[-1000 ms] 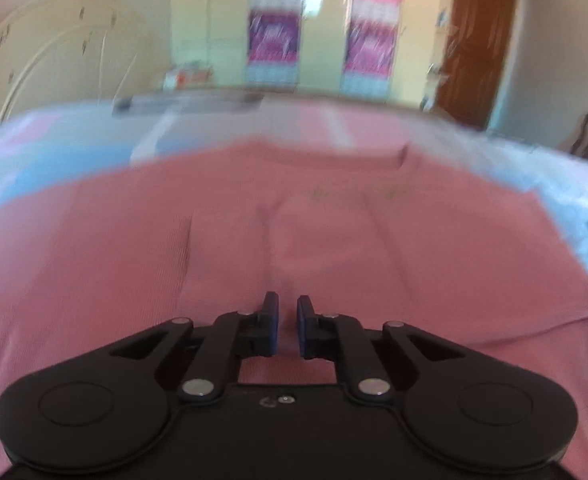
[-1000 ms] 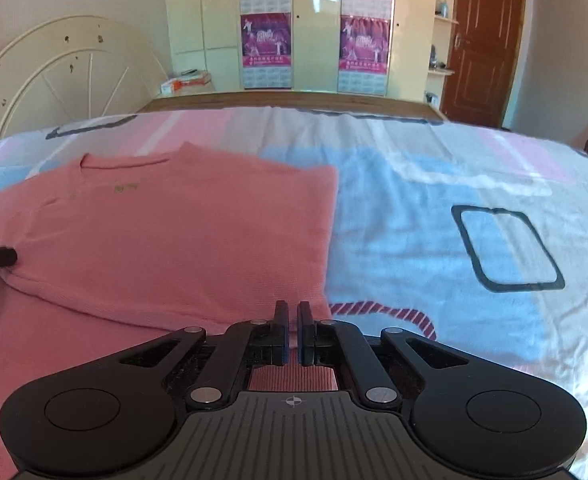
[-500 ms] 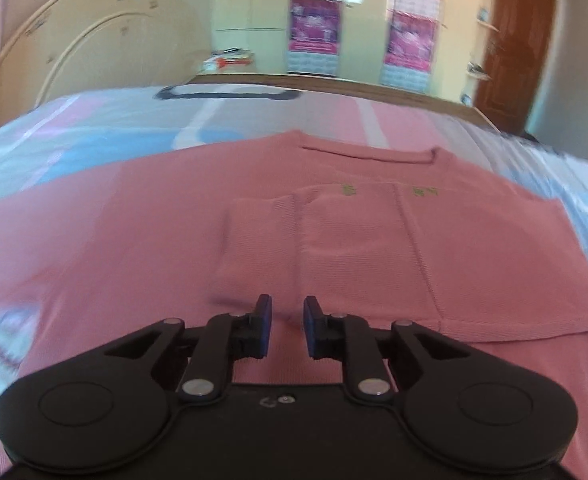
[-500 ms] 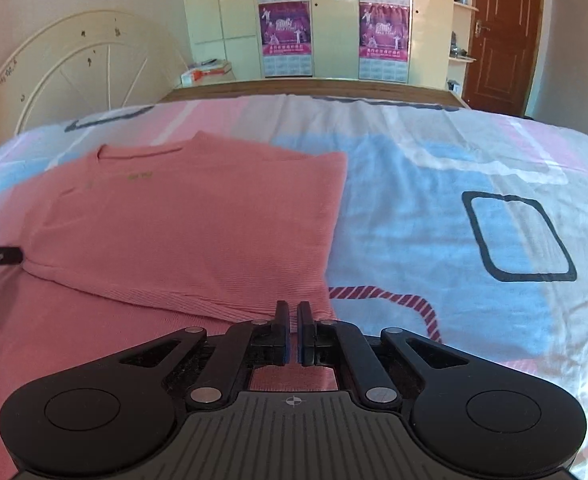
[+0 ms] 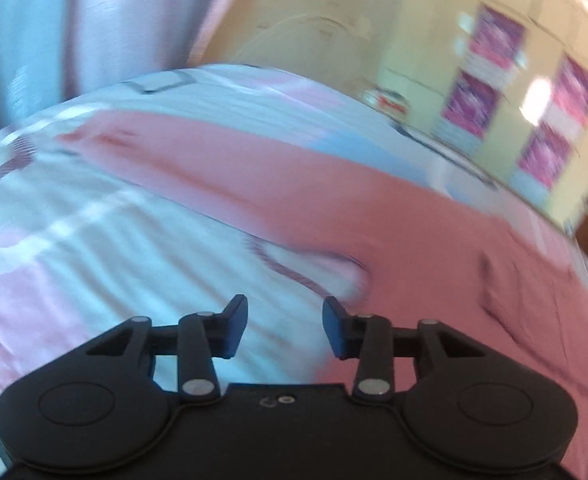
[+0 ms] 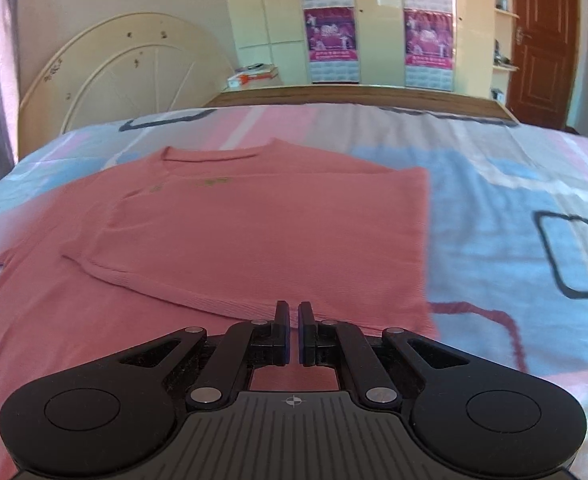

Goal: Fold small clothes

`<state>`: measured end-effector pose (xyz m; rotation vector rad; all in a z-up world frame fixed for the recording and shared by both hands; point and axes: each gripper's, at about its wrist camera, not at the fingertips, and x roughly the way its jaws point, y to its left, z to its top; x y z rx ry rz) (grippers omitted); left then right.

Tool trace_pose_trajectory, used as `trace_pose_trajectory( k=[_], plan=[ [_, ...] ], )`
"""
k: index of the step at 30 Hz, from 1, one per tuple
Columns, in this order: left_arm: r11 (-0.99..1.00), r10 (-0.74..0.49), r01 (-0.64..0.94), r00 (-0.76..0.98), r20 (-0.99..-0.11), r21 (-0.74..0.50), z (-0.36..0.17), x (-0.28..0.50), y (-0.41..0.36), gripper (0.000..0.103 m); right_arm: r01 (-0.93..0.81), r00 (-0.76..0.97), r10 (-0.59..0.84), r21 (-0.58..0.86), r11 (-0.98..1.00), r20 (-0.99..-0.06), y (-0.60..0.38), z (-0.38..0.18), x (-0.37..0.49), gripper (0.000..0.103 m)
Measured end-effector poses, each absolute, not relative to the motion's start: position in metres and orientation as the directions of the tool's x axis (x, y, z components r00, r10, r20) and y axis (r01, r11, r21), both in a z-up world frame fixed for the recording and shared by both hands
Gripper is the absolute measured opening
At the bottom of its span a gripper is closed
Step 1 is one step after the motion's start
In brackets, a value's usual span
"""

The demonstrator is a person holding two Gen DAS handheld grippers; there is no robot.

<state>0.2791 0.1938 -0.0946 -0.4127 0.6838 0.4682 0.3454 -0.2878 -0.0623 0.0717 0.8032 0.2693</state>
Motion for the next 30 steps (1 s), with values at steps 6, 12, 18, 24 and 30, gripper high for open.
trace_pose_trajectory(
  k=[6,12,18,24,30],
  plan=[
    [0.634,0.297,-0.656,0.695,-0.655,-0.409,-0.113,0.277,0.313,0.052,-0.17,0.676,0.233,0.161,0.972,-0.699,-0.243,-0.06,0.351,0.039],
    [0.531,0.292,-0.66,0.732,-0.616,-0.532,-0.136,0.291,0.42,0.052,-0.074,0.709,0.142,0.127,0.989,-0.691,-0.195,-0.053,0.352,0.046],
    [0.528,0.288,-0.629,0.764,-0.577,-0.57,-0.141,0.312,0.456,0.046,-0.016,0.707,0.096,0.12,0.993,-0.7,-0.151,-0.045,0.362,0.045],
    [0.486,0.309,-0.66,0.743,-0.594,-0.573,-0.147,0.322,0.476,0.012,-0.032,0.708,0.093,0.099,0.995,-0.7,-0.124,-0.043,0.371,0.045],
    [0.645,0.256,-0.552,0.807,-0.532,-0.528,-0.114,0.342,0.435,0.01,-0.024,0.715,0.101,0.12,0.992,-0.692,-0.135,-0.042,0.37,0.045]
  ],
)
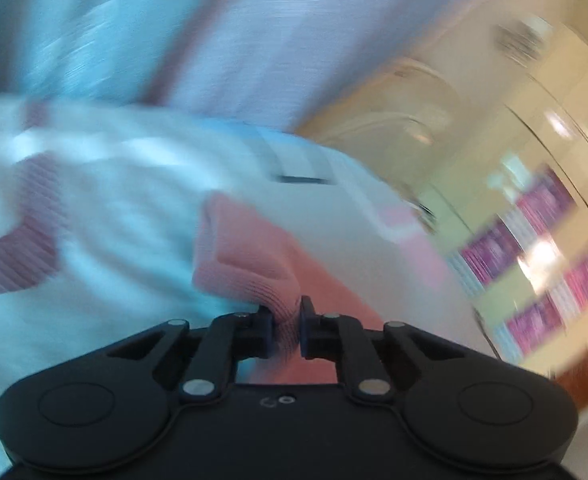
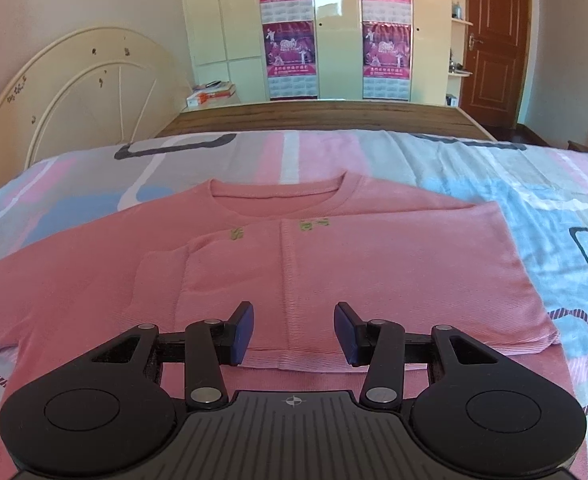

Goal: Fold small clothes

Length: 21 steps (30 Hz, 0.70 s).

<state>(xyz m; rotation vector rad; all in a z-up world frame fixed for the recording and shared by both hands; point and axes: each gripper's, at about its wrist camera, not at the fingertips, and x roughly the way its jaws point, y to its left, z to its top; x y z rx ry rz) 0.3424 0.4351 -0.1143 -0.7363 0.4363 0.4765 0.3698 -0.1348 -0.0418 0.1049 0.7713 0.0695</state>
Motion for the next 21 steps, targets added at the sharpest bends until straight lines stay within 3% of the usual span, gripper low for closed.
trace_pose_trajectory(
  k=[9,15,21],
  plan=[
    [0.933,-0.048,-0.13,0.879,-0.474,-0.337,-0.047,0.433,0.212,0.01,-0.016,0.739,0.139,0.19,0.982,-0.659,-0.182,-0.039,0.368,0.045],
    [0.97,-0.179,0.049,0.804,-0.567,-0.237,-0.062,0.467,0.067,0.01,0.01,0.753,0.156,0.248,0.969,-0.64,-0.229,-0.038,0.368,0.045],
    [0.983,-0.183,0.146,0.703,-0.687,-0.111,-0.114,0.483,-0.032,0.012,0.041,0.741,0.182,0.314,0.949,-0.646,-0.266,-0.04,0.37,0.046]
  ],
)
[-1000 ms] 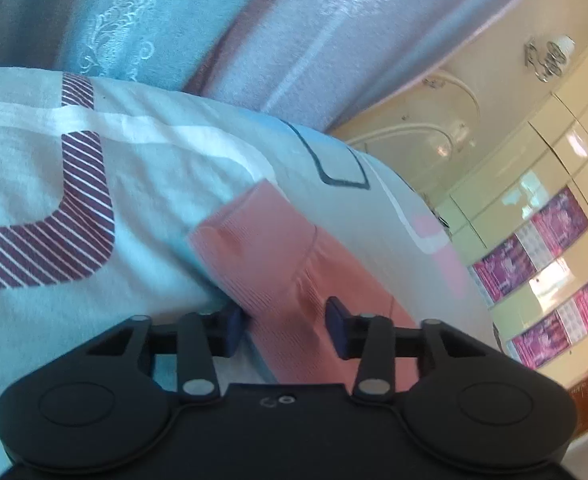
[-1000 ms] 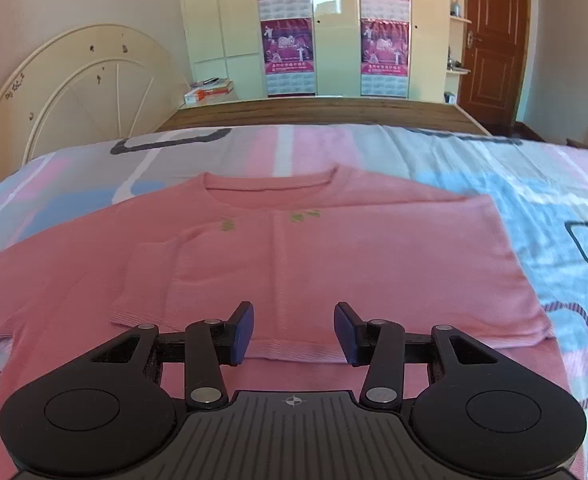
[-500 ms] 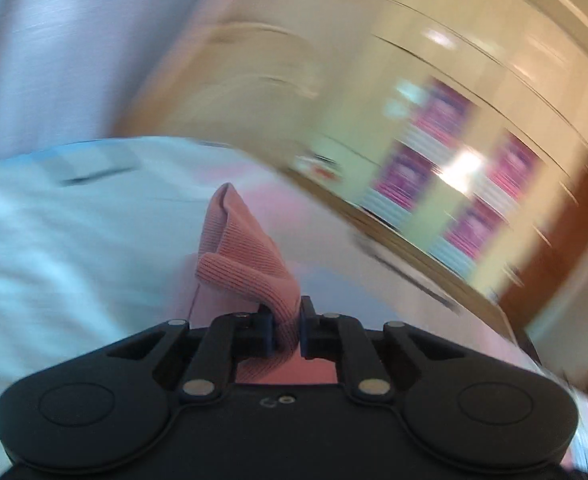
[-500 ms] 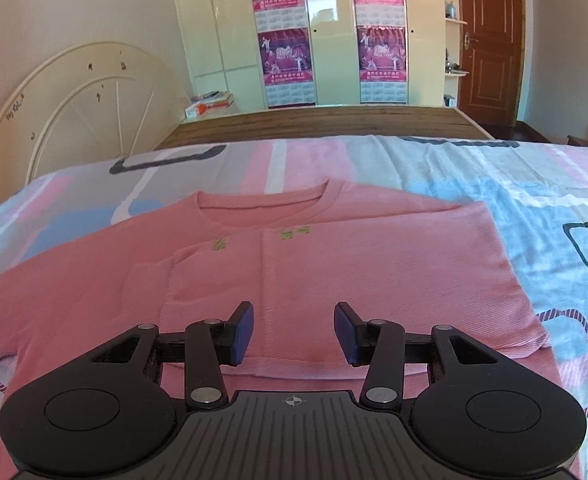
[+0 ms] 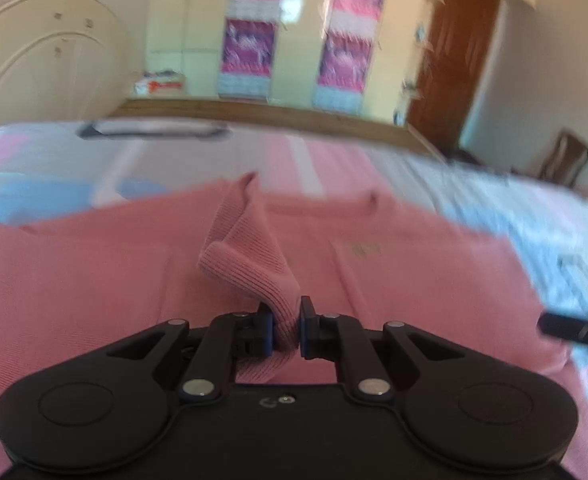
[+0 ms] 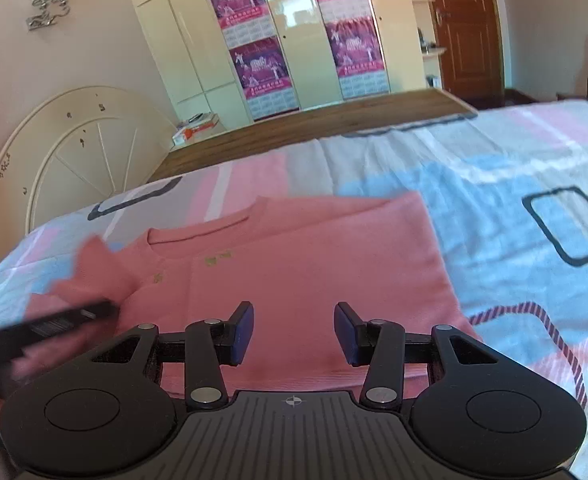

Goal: Fold small clothes

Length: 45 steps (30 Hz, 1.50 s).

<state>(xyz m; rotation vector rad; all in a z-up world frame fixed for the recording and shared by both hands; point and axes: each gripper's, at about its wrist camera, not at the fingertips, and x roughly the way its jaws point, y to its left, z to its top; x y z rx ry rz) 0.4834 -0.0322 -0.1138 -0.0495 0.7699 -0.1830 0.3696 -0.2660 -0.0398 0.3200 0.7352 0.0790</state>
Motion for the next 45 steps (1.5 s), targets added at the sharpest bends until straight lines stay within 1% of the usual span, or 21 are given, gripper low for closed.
trace_pose_trajectory(
  k=[1,2,3,4,7,10,14,15,17,19,24,25,27,28,29,31,32,34,37,40,45],
  plan=[
    [0.982,-0.183,0.155,0.677,-0.712,-0.104,-0.123,0.486,-0.042,0.019,0.039,0.737,0.191,0.323,0.946,-0.648,-0.27,-0.04,0.369,0.046],
    [0.98,-0.193,0.169,0.658,-0.728,-0.107,-0.132,0.488,-0.052,0.035,0.036,0.732,0.202,0.333,0.942,-0.651,-0.272,-0.041,0.369,0.046],
    [0.976,-0.207,0.187,0.663,-0.72,-0.109,-0.135,0.484,-0.057,0.044,0.034,0.726,0.216,0.348,0.937,-0.653,-0.275,-0.041,0.369,0.046],
    [0.972,-0.221,0.207,0.672,-0.707,-0.107,-0.135,0.479,-0.06,0.059,0.035,0.723,0.227,0.362,0.931,-0.652,-0.275,-0.042,0.37,0.046],
    [0.969,-0.234,0.224,0.711,-0.662,-0.102,-0.122,0.457,-0.05,0.062,0.014,0.715,0.274,0.405,0.914,-0.643,-0.27,-0.044,0.371,0.046],
    [0.983,-0.178,0.163,0.771,-0.612,-0.079,-0.102,0.429,-0.007,0.063,-0.025,0.695,0.331,0.439,0.898,-0.638,-0.255,-0.048,0.378,0.046],
    [1.0,-0.011,0.01,0.802,-0.597,-0.004,-0.095,0.391,0.07,0.061,-0.074,0.653,0.401,0.472,0.878,-0.643,-0.219,-0.06,0.392,0.046],
    [1.0,0.022,-0.023,0.786,-0.618,0.006,-0.098,0.387,0.087,0.06,-0.084,0.644,0.406,0.468,0.88,-0.648,-0.209,-0.063,0.396,0.046],
    [0.996,0.067,-0.091,0.736,-0.674,0.0,-0.111,0.385,0.122,0.051,-0.085,0.624,0.411,0.465,0.881,-0.664,-0.194,-0.071,0.406,0.045],
    [0.993,0.073,-0.12,0.72,-0.69,-0.02,-0.119,0.386,0.143,0.05,-0.073,0.609,0.416,0.475,0.877,-0.676,-0.185,-0.079,0.414,0.045],
    [0.998,0.01,-0.054,0.706,-0.708,-0.039,-0.132,0.4,0.151,0.05,-0.055,0.604,0.386,0.446,0.893,-0.698,-0.171,-0.082,0.429,0.045],
    [0.999,0.016,-0.046,0.703,-0.711,-0.023,-0.136,0.404,0.152,0.051,-0.058,0.604,0.377,0.433,0.9,-0.702,-0.168,-0.083,0.431,0.035],
    [0.999,0.018,-0.042,0.715,-0.699,-0.017,-0.137,0.404,0.154,0.048,-0.059,0.602,0.349,0.395,0.917,-0.719,-0.163,-0.083,0.435,0.021],
    [0.999,0.015,-0.046,0.717,-0.697,-0.025,-0.136,0.399,0.16,0.041,-0.069,0.602,0.338,0.375,0.924,-0.723,-0.158,-0.082,0.437,0.006],
    [0.998,0.008,-0.05,0.719,-0.695,-0.041,-0.138,0.4,0.164,0.03,-0.086,0.603,0.337,0.361,0.929,-0.724,-0.157,-0.08,0.438,0.006],
    [0.996,-0.019,-0.046,0.722,-0.691,-0.076,-0.139,0.401,0.172,0.018,-0.128,0.634,0.315,0.306,0.943,-0.706,-0.153,-0.065,0.432,0.006],
    [0.996,-0.027,-0.041,0.723,-0.691,-0.082,-0.14,0.402,0.172,0.016,-0.153,0.658,0.314,0.287,0.946,-0.685,-0.153,-0.055,0.427,0.006],
    [0.997,-0.027,-0.03,0.721,-0.692,-0.07,-0.139,0.403,0.17,0.015,-0.179,0.723,0.309,0.265,0.948,-0.618,-0.161,-0.027,0.412,0.006],
    [0.998,-0.034,-0.017,0.719,-0.694,-0.067,-0.139,0.403,0.168,0.012,-0.103,0.818,0.201,0.206,0.973,-0.539,-0.188,-0.001,0.388,0.006],
    [0.997,-0.041,-0.011,0.717,-0.696,-0.07,-0.139,0.404,0.169,0.012,-0.044,0.747,0.159,0.191,0.981,-0.646,-0.211,-0.029,0.392,0.006],
    [0.996,-0.056,-0.007,0.71,-0.702,-0.086,-0.139,0.407,0.174,0.012,-0.018,0.722,0.164,0.218,0.976,-0.672,-0.216,-0.054,0.382,0.006]
  ],
)
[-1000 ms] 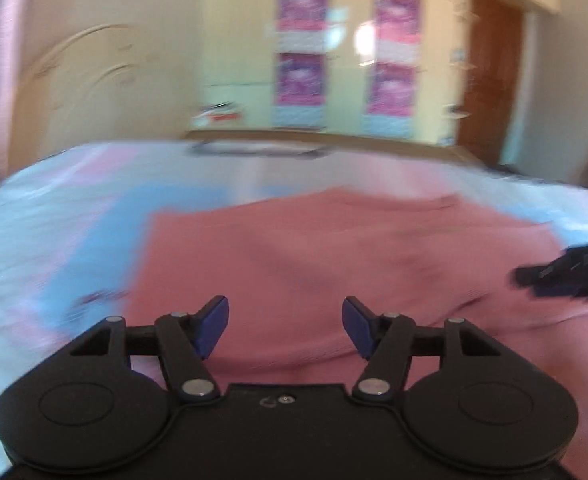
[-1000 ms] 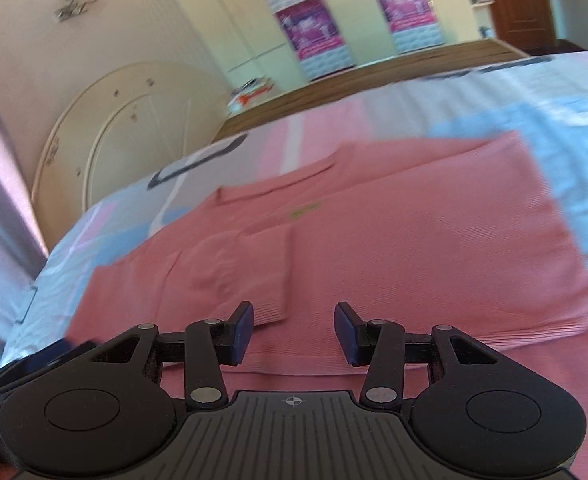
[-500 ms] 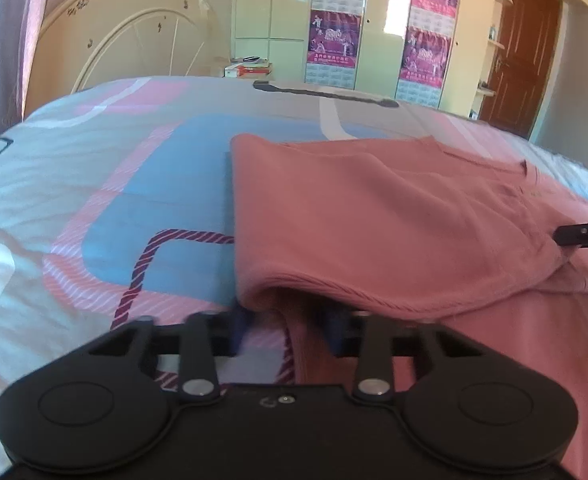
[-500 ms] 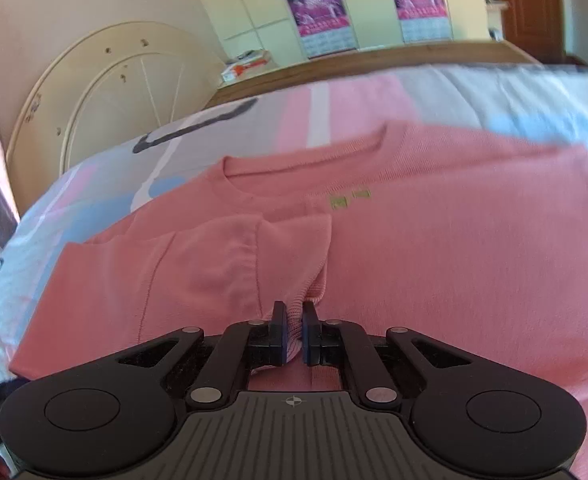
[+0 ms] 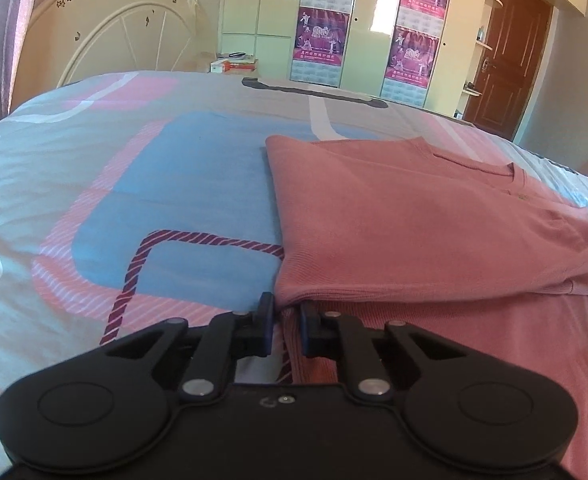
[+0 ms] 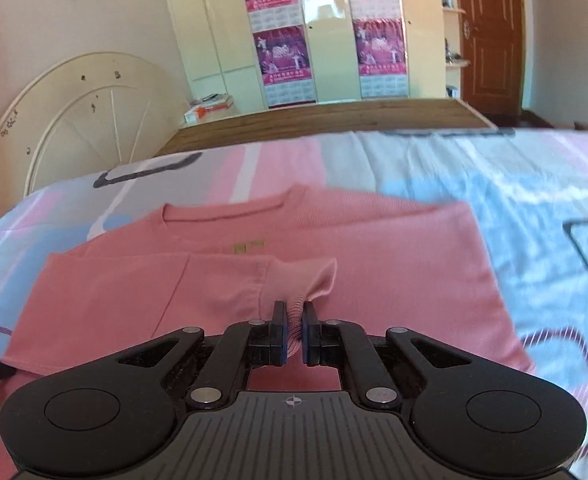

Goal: Fold small clothes

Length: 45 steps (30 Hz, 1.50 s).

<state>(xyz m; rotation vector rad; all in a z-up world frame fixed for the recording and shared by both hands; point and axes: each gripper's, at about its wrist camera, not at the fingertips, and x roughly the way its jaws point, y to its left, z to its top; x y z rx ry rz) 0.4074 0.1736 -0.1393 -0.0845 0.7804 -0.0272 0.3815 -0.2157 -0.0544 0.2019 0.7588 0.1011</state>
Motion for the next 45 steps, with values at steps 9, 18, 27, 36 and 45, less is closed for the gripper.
trace_pose_trajectory(
  k=[9,18,27,36,45],
  plan=[
    [0.996,-0.058,-0.003,0.705,-0.707,-0.084,-0.138,0.41,0.176,0.012,-0.005,0.72,0.154,0.217,0.976,-0.677,-0.221,-0.061,0.378,0.006],
    [0.999,-0.043,0.035,0.702,-0.71,-0.026,-0.133,0.403,0.171,0.025,0.025,0.68,0.171,0.256,0.966,-0.713,-0.231,-0.086,0.384,0.006],
    [0.99,-0.123,0.051,0.762,-0.636,-0.131,-0.114,0.403,0.164,0.024,-0.04,0.718,0.177,0.214,0.976,-0.673,-0.208,-0.062,0.376,0.007],
    [0.987,-0.155,0.084,0.715,-0.681,-0.137,-0.124,0.451,0.156,0.028,-0.067,0.696,0.144,0.136,0.989,-0.704,-0.201,-0.068,0.393,0.006],
    [0.988,-0.15,0.079,0.696,-0.702,-0.132,-0.133,0.533,0.159,0.03,-0.034,0.678,0.071,0.065,0.997,-0.731,-0.203,-0.086,0.444,0.006]
  ],
)
